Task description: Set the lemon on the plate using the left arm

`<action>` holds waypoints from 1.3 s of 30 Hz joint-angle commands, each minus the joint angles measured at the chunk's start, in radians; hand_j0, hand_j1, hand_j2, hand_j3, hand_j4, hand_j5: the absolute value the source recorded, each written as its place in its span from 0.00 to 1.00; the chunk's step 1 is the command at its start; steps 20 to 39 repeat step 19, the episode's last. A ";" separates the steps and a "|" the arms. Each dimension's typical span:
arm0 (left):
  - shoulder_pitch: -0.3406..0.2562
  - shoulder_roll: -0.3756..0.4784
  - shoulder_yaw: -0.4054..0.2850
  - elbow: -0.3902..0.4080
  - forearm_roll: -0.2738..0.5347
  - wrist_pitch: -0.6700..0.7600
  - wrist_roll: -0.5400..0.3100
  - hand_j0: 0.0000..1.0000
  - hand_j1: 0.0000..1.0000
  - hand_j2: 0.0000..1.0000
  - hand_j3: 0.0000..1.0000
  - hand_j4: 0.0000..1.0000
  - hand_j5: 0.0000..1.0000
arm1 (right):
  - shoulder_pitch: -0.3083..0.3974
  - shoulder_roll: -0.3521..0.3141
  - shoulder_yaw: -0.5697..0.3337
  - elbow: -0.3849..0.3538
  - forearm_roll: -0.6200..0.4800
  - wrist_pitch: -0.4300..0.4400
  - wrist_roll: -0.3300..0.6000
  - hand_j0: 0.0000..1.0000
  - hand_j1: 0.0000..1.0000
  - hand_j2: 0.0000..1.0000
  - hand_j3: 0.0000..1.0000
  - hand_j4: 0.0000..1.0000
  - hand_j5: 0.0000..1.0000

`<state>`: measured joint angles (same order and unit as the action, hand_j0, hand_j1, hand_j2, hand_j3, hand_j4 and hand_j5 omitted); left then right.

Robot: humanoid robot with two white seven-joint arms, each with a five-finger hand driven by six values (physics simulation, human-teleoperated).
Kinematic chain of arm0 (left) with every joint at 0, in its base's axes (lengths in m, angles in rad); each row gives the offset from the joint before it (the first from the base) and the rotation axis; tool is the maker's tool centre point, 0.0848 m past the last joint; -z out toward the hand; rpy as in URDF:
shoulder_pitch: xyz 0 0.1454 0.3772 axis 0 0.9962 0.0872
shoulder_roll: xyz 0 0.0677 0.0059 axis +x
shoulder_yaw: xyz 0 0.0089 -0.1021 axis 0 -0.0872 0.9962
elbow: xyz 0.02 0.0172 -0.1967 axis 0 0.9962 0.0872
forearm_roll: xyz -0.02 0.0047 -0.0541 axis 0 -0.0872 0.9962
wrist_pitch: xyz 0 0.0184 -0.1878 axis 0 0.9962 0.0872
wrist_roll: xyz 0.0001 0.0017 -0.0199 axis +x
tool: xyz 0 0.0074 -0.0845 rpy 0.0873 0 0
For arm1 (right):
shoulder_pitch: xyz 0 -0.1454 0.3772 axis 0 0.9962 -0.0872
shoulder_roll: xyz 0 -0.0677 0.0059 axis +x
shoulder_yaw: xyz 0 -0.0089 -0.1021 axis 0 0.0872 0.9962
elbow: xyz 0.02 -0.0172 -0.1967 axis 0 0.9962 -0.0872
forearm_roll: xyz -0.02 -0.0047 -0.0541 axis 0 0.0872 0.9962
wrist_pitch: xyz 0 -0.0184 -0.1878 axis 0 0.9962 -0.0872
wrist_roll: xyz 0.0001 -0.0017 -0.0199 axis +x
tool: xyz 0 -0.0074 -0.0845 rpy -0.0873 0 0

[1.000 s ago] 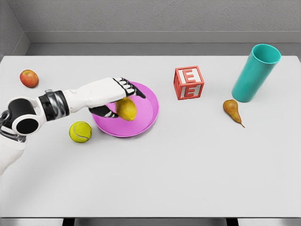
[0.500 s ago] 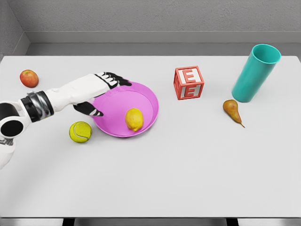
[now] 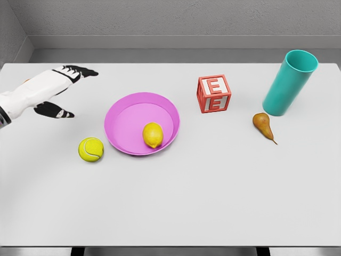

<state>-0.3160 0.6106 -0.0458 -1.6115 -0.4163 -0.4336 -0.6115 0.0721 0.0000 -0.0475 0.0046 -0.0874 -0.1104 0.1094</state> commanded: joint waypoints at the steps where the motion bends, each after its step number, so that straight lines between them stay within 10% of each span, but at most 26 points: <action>1: 0.000 0.011 0.020 0.013 0.005 -0.022 0.001 1.00 1.00 1.00 1.00 1.00 1.00 | 0.000 0.000 0.000 0.000 0.000 0.000 0.001 1.00 1.00 1.00 1.00 1.00 1.00; 39: 0.003 0.009 0.057 0.053 0.007 -0.034 0.001 1.00 1.00 1.00 1.00 1.00 1.00 | 0.000 0.000 0.000 0.000 0.000 0.000 0.001 1.00 1.00 1.00 1.00 1.00 1.00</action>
